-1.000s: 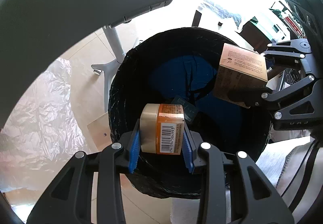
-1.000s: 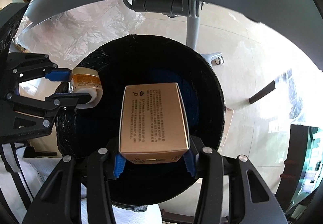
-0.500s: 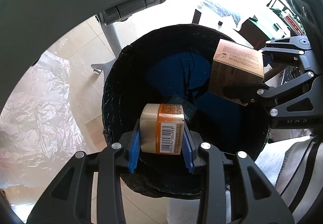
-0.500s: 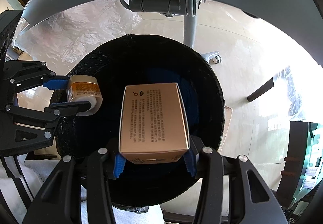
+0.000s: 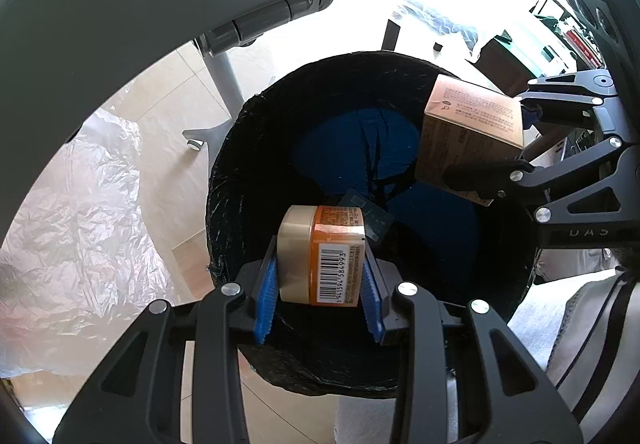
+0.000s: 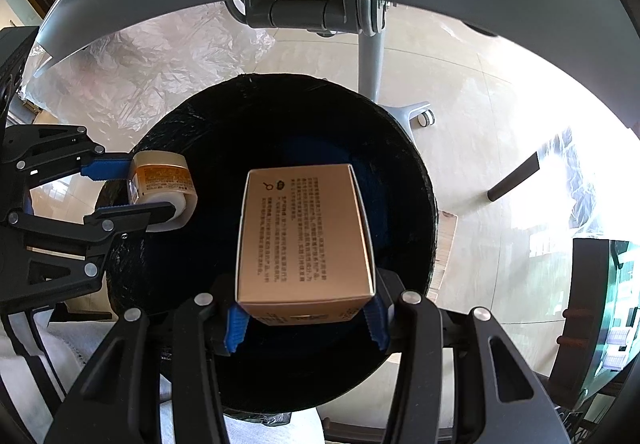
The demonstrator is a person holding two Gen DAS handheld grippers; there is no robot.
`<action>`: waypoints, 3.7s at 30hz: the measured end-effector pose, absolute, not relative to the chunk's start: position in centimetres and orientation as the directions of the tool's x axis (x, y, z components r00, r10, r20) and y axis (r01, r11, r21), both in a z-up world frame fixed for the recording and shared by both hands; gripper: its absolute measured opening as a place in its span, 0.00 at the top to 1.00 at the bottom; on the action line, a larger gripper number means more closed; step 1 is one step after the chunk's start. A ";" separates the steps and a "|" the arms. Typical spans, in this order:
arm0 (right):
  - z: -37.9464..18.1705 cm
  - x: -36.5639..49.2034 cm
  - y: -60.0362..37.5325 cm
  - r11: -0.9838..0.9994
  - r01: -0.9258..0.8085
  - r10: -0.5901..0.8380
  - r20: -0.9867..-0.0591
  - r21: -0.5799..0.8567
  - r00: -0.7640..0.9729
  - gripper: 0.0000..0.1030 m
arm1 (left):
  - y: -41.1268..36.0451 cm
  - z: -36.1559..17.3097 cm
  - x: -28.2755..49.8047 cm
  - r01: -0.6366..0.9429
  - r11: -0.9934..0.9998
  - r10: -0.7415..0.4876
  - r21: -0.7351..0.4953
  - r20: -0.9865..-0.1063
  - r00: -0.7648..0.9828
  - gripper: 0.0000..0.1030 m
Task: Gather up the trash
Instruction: 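Open both tools to drop jar and brown box into the bin, then grasp the crumpled cloth with left tool while right tool grasps the yellow cup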
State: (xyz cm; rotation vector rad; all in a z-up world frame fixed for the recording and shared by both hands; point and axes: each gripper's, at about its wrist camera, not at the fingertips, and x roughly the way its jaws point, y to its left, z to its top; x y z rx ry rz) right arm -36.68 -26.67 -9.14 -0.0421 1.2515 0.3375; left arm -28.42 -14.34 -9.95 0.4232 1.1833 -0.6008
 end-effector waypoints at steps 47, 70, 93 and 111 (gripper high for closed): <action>8.4 -26.0 -28.5 0.979 -0.174 0.194 -0.730 0.105 0.656 0.04 | -14.1 3.0 -24.5 0.582 0.810 -0.344 0.069 -0.749 0.567 0.02; 3.4 -21.7 -23.7 0.943 -0.208 0.329 -0.824 0.261 0.460 0.56 | -12.4 2.6 -20.9 0.601 0.794 -0.416 -0.090 -0.802 0.429 0.52; 2.6 -22.5 -22.4 0.971 -0.153 0.235 -0.830 0.182 0.506 0.55 | -11.0 1.6 -20.1 0.535 0.844 -0.343 -0.022 -0.789 0.509 0.48; 3.4 -26.0 -26.4 0.944 -0.172 0.331 -0.793 0.283 0.511 0.55 | -8.2 2.7 -19.9 0.495 0.855 -0.425 -0.154 -0.756 0.499 0.48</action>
